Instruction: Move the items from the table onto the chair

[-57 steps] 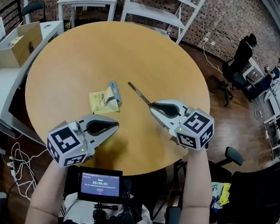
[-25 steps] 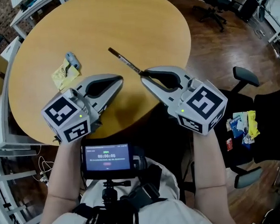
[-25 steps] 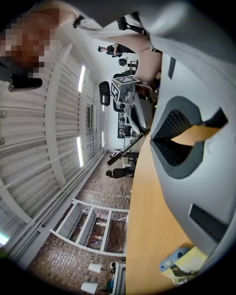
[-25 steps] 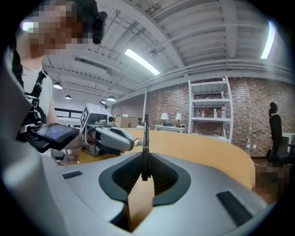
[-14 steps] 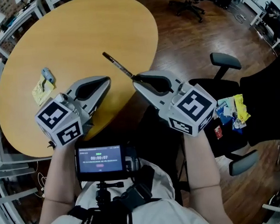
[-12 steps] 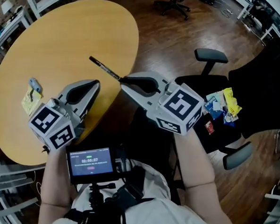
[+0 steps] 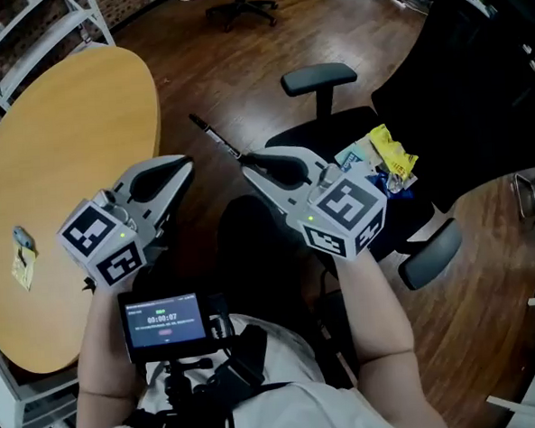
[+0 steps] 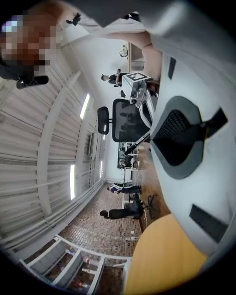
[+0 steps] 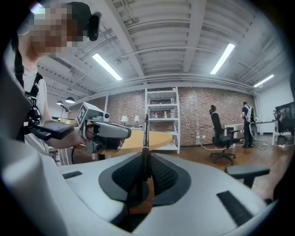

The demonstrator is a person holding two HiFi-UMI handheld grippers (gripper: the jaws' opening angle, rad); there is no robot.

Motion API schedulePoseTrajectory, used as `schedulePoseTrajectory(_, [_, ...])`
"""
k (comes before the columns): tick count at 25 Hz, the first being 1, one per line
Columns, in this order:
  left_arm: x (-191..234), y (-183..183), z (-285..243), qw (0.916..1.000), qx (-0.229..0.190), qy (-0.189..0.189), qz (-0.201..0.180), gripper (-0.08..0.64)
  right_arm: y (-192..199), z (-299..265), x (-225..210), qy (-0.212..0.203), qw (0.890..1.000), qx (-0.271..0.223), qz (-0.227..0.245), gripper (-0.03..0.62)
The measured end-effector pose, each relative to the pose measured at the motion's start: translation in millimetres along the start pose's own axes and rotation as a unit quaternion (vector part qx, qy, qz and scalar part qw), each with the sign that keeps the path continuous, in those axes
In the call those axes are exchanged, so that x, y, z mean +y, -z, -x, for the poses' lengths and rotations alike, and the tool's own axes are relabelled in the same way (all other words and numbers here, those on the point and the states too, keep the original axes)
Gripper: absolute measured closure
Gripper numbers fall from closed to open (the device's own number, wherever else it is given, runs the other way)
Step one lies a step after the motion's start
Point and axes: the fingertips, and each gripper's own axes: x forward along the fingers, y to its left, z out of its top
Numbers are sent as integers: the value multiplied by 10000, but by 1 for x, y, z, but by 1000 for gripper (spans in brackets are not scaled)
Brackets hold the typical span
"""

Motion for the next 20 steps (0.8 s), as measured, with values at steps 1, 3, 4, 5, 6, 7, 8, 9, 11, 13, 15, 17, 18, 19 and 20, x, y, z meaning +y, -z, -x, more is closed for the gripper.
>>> schedulePoseTrajectory(1, [-7, -1, -10, 9999, -26, 125, 15, 548, 5, 12, -8, 141, 9999, 32, -38, 538])
schedulePoseTrajectory(3, [-20, 0, -32, 9991, -42, 412, 67, 549, 16, 37, -24, 467, 9988, 101, -120, 538])
schedulePoseTrajectory(4, [-25, 2, -42, 9985, -27, 533, 77, 549, 22, 49, -32, 631, 9978, 126, -161, 538])
schedulePoseTrajectory(5, [-30, 5, -51, 9980, -8, 621, 77, 549, 27, 60, -39, 779, 9967, 164, -183, 538])
schedulePoseTrajectory(6, [-34, 9, -60, 9976, 7, 683, 81, 549, 34, 70, -47, 914, 9954, 233, -181, 538])
schedulePoseTrajectory(7, [-39, 14, -68, 9972, 18, 736, 98, 549, 43, 81, -54, 1047, 9938, 335, -170, 538])
schedulePoseTrajectory(8, [-44, 19, -76, 9968, 30, 795, 126, 549, 54, 91, -61, 1186, 9917, 457, -174, 538])
schedulePoseTrajectory(9, [-49, 25, -84, 9961, 51, 868, 164, 549, 66, 103, -68, 1327, 9892, 583, -213, 537])
schedulePoseTrajectory(11, [-61, 38, -99, 9940, 122, 1055, 254, 549, 91, 127, -81, 1610, 9829, 802, -392, 538])
schedulePoseTrajectory(13, [-73, 51, -113, 9914, 193, 1259, 288, 549, 116, 146, -92, 1866, 9753, 1022, -599, 537])
schedulePoseTrajectory(15, [-85, 64, -127, 9889, 255, 1439, 258, 549, 146, 158, -102, 2094, 9650, 1428, -677, 537])
schedulePoseTrajectory(17, [-95, 78, -141, 9866, 340, 1583, 219, 549, 178, 167, -109, 2274, 9512, 2003, -588, 537])
schedulePoseTrajectory(18, [-100, 84, -148, 9854, 383, 1644, 203, 549, 192, 170, -111, 2324, 9446, 2253, -535, 536])
schedulePoseTrajectory(19, [-104, 89, -153, 9844, 423, 1699, 192, 549, 204, 172, -113, 2355, 9390, 2456, -504, 536])
schedulePoseTrajectory(20, [-108, 95, -158, 9833, 465, 1746, 191, 549, 215, 174, -116, 2377, 9338, 2628, -495, 536])
